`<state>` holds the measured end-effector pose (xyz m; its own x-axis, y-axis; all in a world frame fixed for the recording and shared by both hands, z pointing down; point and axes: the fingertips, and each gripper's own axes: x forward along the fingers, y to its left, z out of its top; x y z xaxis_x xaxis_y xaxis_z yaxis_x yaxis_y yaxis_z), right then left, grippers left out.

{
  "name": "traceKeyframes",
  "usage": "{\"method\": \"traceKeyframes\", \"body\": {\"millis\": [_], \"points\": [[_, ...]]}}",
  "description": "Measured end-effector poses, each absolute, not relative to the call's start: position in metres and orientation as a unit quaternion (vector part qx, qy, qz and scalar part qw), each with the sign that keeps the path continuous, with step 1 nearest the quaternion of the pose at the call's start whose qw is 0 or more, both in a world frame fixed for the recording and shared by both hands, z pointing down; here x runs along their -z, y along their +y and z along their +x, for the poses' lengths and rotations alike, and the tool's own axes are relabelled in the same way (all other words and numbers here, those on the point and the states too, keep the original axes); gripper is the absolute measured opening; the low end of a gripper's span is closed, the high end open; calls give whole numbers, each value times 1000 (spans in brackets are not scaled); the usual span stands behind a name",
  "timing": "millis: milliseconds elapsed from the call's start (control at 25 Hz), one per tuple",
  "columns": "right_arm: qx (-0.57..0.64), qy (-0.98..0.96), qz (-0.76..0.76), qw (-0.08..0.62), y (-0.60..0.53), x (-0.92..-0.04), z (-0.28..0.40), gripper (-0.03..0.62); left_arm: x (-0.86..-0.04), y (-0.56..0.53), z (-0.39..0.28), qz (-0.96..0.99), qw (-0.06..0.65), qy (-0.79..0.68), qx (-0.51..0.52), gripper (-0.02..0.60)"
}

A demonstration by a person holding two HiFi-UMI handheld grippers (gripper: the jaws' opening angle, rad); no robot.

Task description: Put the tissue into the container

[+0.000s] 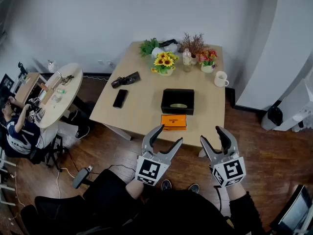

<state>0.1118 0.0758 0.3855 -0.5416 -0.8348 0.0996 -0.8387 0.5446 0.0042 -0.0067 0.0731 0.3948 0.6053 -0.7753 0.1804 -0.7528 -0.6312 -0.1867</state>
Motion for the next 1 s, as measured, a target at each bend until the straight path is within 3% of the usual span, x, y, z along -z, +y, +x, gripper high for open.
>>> {"method": "traceKeyframes", "body": {"millis": [160,600,1000], "points": [[-20,-888,449,99,68,-426,121,345,-449,60,-7,-887,18,422,189,344],[-155,-886,399,180,23,-573,79,374,-623,3,-83,-852,-173,411,272,357],[-202,-852,407,258,-43,-653,47,414,-684,-46,-71,-885,-170,308,304,356]]}}
